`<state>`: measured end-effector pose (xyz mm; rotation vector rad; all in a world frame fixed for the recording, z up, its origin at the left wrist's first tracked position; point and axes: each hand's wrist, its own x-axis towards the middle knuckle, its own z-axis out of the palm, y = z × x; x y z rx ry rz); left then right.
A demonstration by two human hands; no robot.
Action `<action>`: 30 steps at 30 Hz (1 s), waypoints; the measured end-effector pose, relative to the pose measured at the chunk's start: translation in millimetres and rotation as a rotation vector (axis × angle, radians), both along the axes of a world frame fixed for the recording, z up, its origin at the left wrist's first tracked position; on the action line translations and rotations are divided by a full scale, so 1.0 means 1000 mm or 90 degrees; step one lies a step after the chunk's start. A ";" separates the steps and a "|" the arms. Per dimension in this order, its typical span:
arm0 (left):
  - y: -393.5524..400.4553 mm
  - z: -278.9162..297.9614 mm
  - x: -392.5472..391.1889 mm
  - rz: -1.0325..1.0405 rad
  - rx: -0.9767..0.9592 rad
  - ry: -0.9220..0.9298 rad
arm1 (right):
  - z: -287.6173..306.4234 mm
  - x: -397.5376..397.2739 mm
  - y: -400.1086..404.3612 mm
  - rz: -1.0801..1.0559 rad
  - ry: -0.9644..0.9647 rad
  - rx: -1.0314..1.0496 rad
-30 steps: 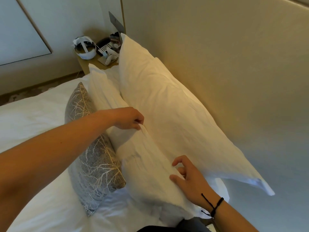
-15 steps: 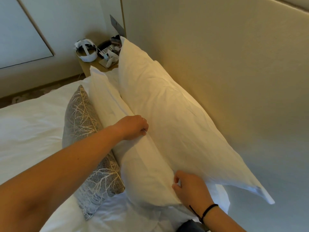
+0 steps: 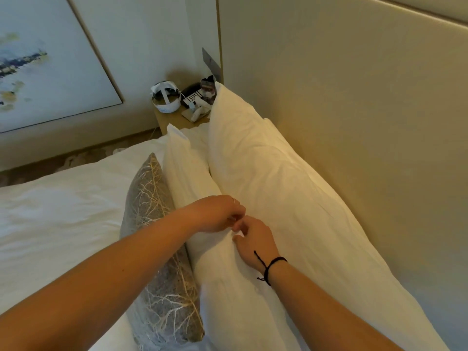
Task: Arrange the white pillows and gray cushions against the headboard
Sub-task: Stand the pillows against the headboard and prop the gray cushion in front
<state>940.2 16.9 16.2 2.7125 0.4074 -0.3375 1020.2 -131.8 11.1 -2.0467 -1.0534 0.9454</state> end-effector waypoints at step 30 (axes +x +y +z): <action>0.280 0.014 0.023 0.178 0.481 0.308 | -0.036 0.005 0.131 0.031 0.061 0.045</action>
